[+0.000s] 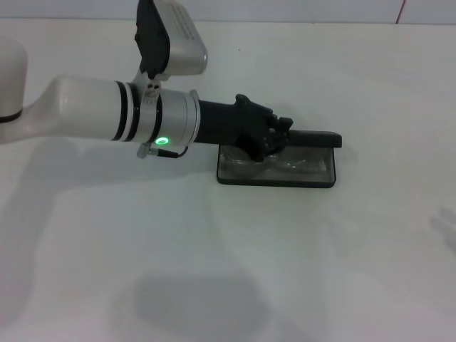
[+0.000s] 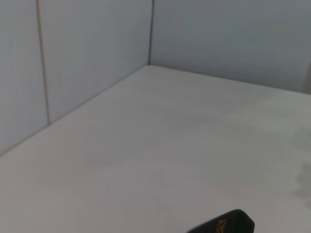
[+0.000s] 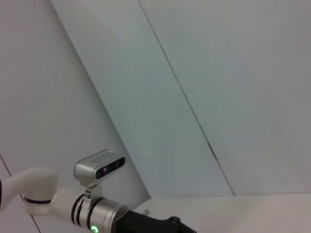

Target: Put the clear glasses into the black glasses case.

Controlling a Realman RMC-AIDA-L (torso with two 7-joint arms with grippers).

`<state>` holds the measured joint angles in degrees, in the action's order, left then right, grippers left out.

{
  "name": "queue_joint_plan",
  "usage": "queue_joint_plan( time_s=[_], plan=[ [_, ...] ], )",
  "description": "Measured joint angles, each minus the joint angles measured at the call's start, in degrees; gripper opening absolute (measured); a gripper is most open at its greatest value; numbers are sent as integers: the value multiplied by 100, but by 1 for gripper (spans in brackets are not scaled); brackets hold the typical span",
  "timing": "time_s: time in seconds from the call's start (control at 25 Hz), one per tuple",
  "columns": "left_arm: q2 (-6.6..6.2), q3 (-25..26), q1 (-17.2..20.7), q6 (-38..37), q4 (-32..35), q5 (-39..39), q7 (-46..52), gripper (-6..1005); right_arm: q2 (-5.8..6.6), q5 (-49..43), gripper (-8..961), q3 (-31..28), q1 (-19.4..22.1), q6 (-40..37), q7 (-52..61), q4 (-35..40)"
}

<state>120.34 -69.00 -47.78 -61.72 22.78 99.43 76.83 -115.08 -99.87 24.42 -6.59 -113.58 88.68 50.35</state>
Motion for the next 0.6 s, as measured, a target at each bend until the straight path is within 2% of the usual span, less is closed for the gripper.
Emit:
queue_joint_plan(
  time_s=[0.32,0.6],
  plan=[
    [10,-328,82,-23,-3,1,-6,223,4,-37,268,1,-54,17,-2,-76],
    [11,-367,174,-46,-2,-5,-9,224,5,-91,278,1,-100,28,-29,-146]
  ],
)
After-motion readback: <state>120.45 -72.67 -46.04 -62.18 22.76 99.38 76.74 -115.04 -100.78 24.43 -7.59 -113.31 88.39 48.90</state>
